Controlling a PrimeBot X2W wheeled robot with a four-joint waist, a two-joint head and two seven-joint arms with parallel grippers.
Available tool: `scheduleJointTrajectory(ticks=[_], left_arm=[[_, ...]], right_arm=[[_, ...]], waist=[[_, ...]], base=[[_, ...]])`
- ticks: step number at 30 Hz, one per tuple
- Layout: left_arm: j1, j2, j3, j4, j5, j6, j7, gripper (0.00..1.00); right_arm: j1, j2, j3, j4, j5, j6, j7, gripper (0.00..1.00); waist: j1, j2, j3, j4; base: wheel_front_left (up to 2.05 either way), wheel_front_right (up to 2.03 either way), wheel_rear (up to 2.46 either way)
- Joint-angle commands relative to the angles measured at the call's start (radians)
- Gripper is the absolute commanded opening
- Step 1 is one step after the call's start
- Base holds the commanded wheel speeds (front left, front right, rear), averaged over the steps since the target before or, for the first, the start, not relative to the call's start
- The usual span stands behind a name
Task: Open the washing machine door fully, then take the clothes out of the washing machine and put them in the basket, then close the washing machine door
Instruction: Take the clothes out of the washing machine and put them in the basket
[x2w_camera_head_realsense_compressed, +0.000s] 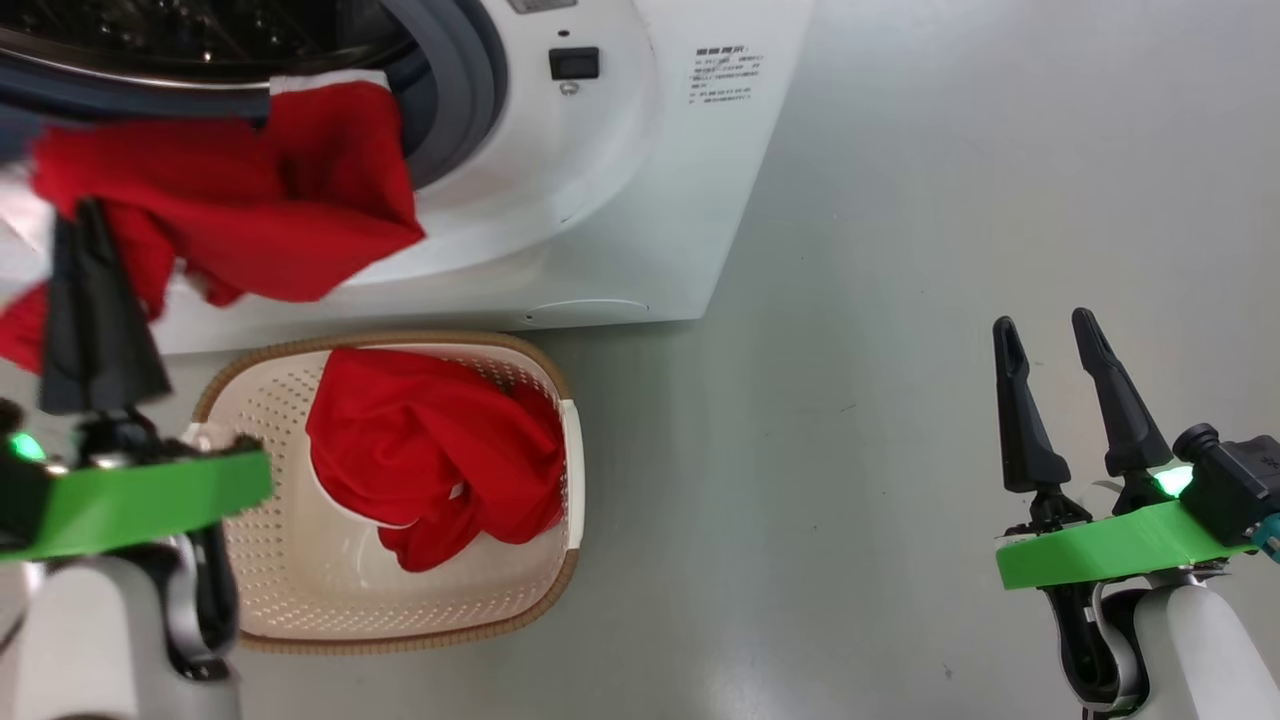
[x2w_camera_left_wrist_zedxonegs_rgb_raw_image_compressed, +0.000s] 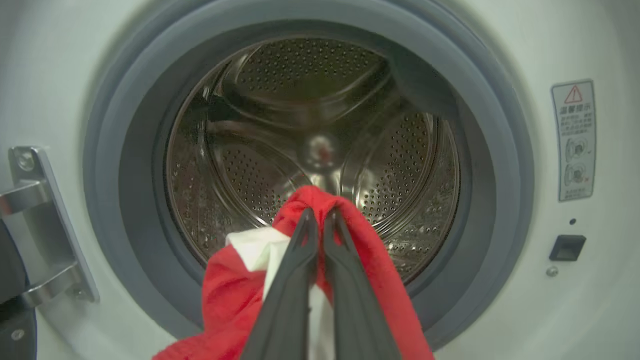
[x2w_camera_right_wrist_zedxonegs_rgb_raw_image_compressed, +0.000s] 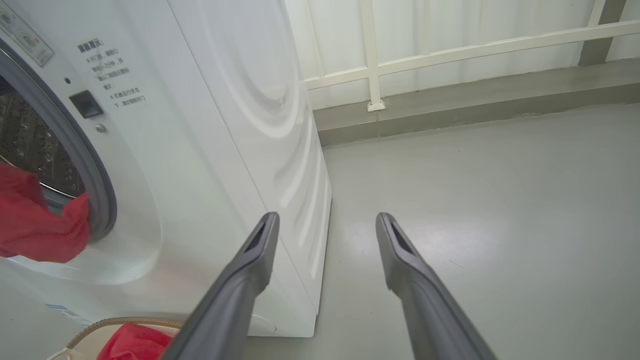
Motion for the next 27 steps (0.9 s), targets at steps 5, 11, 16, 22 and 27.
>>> scheduleJointTrajectory(ticks=[5, 11, 16, 22, 27], left_arm=[[0.062, 0.029, -0.017, 0.068, 0.001, 0.023, -0.004, 0.00], [0.056, 0.029, -0.032, 0.242, 0.009, 0.032, -0.004, 0.00], [0.020, 0.029, -0.037, 0.355, 0.020, 0.017, -0.004, 0.00], [-0.036, 0.029, -0.051, 0.499, 0.044, 0.005, -0.004, 0.00], [-0.089, 0.030, -0.061, 0.604, 0.072, -0.002, -0.004, 0.00]], right_arm=[[0.004, -0.006, 0.015, -0.032, -0.002, 0.007, -0.006, 1.00], [-0.016, -0.006, 0.016, -0.038, 0.000, 0.007, -0.006, 1.00], [-0.027, -0.006, 0.013, -0.043, 0.002, 0.007, -0.006, 1.00], [-0.042, -0.006, 0.013, -0.050, 0.005, 0.007, -0.006, 1.00], [-0.056, -0.006, 0.017, -0.056, 0.007, 0.007, -0.006, 1.00]], waist=[[0.0000, 0.0000, 0.028, -0.002], [0.0000, 0.0000, 0.073, -0.010], [0.0000, 0.0000, 0.104, -0.018], [0.0000, 0.0000, 0.145, -0.027], [0.0000, 0.0000, 0.179, -0.035]], base=[[0.00, 0.00, 0.00], [0.00, 0.00, 0.00], [0.00, 0.00, 0.00], [0.00, 0.00, 0.00], [0.00, 0.00, 0.00]])
